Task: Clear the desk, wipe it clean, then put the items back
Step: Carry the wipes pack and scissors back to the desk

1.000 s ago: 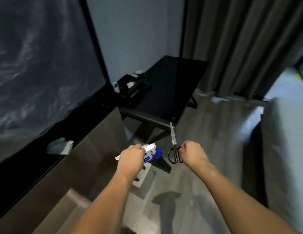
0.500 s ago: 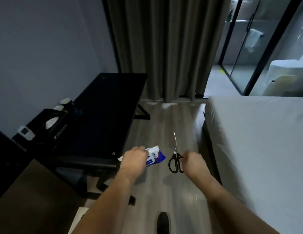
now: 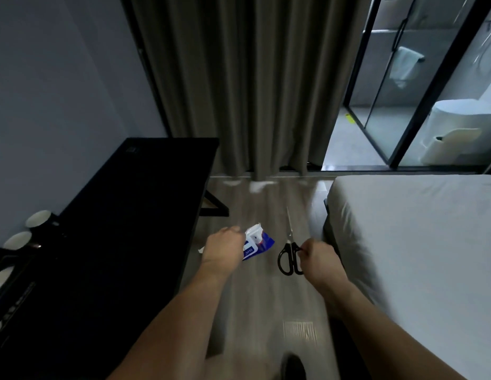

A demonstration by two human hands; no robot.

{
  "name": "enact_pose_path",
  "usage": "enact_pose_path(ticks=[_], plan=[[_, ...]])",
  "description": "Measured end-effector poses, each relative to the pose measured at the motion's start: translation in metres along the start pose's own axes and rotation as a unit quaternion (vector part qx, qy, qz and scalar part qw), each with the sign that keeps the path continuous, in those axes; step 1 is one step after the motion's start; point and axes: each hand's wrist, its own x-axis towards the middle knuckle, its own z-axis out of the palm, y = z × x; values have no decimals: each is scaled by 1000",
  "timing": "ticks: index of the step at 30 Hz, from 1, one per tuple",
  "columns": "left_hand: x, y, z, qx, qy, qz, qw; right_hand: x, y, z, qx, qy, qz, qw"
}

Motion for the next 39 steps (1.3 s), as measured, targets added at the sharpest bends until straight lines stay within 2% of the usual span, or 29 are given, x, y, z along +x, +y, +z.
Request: enact_pose_path(ticks=[7, 12, 14, 21, 26, 30, 34, 39], plan=[[123, -51, 5, 10, 0, -81, 997, 165, -36, -5, 9, -33, -41, 999], [180, -120, -3, -31, 18, -174, 984, 260, -108, 5, 4, -70, -119, 990], [191, -149, 0, -55, 4, -212, 976, 288, -140, 18, -1, -91, -152, 984], [210, -268, 27, -103, -58, -332, 936, 367, -262, 77, -25, -152, -263, 953], [194, -338, 46, -170, -79, -423, 886, 388, -352, 117, -91, -186, -329, 921], [168, -362, 57, -137, -114, -486, 856, 390, -406, 153, -127, -234, -402, 876], [131, -370, 60, -107, -136, -569, 804, 379, -449, 185, -190, -311, -487, 793], [66, -368, 67, -107, -168, -658, 726, 354, -488, 223, -207, -354, -602, 685]])
